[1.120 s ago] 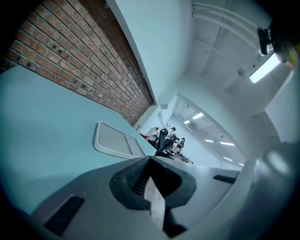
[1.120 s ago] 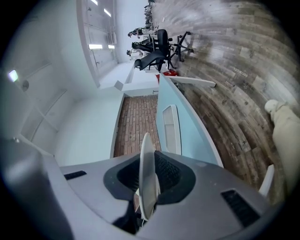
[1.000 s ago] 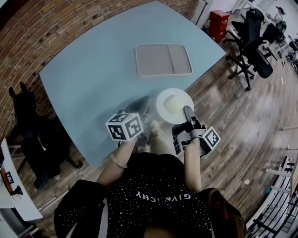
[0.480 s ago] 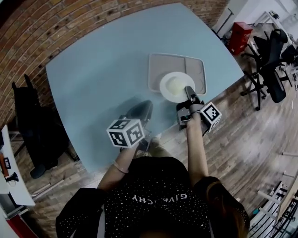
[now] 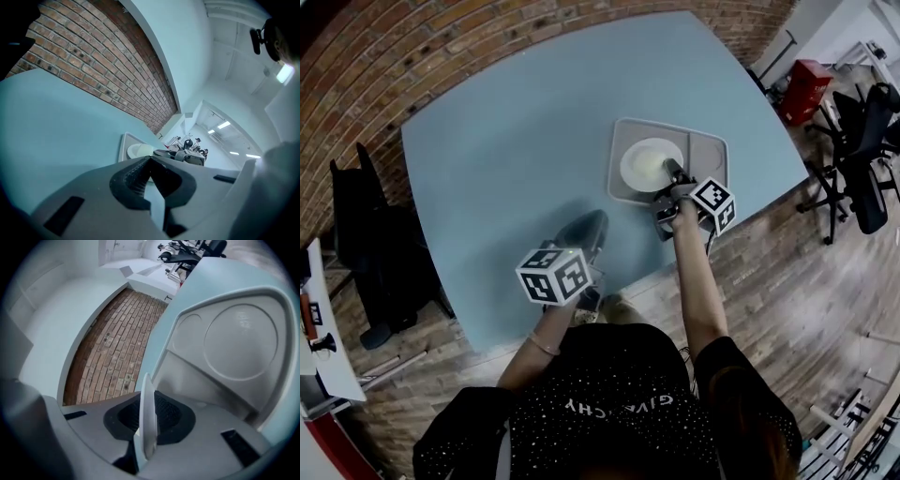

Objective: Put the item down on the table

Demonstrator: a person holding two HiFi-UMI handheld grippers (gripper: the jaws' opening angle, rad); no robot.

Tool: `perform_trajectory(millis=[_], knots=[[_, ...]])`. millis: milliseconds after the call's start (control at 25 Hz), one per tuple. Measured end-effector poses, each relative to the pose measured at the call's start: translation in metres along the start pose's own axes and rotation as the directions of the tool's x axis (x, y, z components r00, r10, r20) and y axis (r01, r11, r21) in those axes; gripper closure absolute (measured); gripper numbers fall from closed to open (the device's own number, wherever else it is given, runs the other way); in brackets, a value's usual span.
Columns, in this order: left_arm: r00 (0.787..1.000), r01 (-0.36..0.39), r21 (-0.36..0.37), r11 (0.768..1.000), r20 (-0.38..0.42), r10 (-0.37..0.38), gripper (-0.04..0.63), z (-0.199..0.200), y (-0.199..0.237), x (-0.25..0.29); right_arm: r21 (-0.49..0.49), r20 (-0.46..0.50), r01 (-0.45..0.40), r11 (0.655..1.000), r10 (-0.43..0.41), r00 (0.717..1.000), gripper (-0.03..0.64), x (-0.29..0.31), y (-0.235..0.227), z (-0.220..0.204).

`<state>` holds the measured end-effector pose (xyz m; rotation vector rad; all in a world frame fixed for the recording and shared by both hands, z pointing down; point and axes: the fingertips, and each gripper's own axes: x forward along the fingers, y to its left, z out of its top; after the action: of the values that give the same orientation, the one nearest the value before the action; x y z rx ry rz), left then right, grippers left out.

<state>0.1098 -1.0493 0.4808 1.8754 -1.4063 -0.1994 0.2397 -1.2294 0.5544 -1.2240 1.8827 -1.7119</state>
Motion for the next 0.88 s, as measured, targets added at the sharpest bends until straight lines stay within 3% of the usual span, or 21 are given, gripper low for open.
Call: perform_trajectory(millis=[200,240,280,320,400,480,600,640,680,760,800,840,880], knots=[[1.000,-0.010,0.012,1.000,-0.006,0.010,0.584,0.003,0.007,0.017,-0.106,-0.018,0.091,0.990,-0.094,0.995,0.559,0.008,0.000,0.000],[1.000,-0.009,0.013,1.000,-0.009,0.009,0.584,0.003,0.006,0.020,-0.127,-0.030,0.103,0.986,-0.108,0.994,0.506,0.009,0.003,0.000],[1.000,-0.007,0.014,1.000,-0.013,0.007,0.584,0.002,0.005,0.022,-0.146,-0.045,0.107,0.984,-0.114,0.992,0.326,0.010,0.006,-0.001],[1.000,-0.004,0.016,1.000,-0.015,0.004,0.584,0.002,0.003,0.025,-0.168,-0.054,0.111,0.979,-0.122,0.991,0.284,0.010,0.010,-0.001],[1.000,0.005,0.017,1.000,-0.017,-0.005,0.584,0.004,0.000,0.031,-0.248,-0.028,0.151,0.957,-0.163,0.986,0.267,0.004,0.013,0.004],[1.000,0.014,0.016,1.000,-0.016,-0.013,0.584,0.006,-0.003,0.038,-0.379,0.063,0.234,0.895,-0.227,0.972,0.262,-0.012,0.010,0.016],[1.000,0.027,0.021,0.999,-0.017,-0.027,0.584,0.008,-0.006,0.048,-0.589,0.211,0.350,0.728,-0.279,0.937,0.263,-0.041,0.012,0.033],[0.999,0.030,0.020,0.999,-0.017,-0.030,0.584,0.008,-0.007,0.051,-0.612,0.237,0.351,0.709,-0.258,0.937,0.264,-0.050,0.017,0.034],[0.999,0.033,0.017,0.999,-0.017,-0.033,0.584,0.008,-0.008,0.054,-0.603,0.235,0.310,0.735,-0.208,0.949,0.264,-0.060,0.023,0.031],[0.999,0.045,0.015,0.999,-0.017,-0.044,0.584,0.008,-0.011,0.058,-0.474,0.143,0.085,0.877,-0.018,0.990,0.267,-0.074,0.040,0.014],[0.999,0.052,0.020,0.998,-0.018,-0.051,0.584,0.009,-0.014,0.060,-0.341,0.103,-0.054,0.938,0.095,0.990,0.289,-0.079,0.048,0.006],[0.998,0.058,0.028,0.998,-0.019,-0.058,0.584,0.010,-0.016,0.063,-0.175,0.098,-0.172,0.969,0.191,0.977,0.408,-0.084,0.052,0.001],[0.998,0.063,0.036,0.997,-0.020,-0.063,0.584,0.011,-0.017,0.065,-0.003,0.122,-0.265,0.964,0.264,0.957,0.606,-0.090,0.053,-0.001]])
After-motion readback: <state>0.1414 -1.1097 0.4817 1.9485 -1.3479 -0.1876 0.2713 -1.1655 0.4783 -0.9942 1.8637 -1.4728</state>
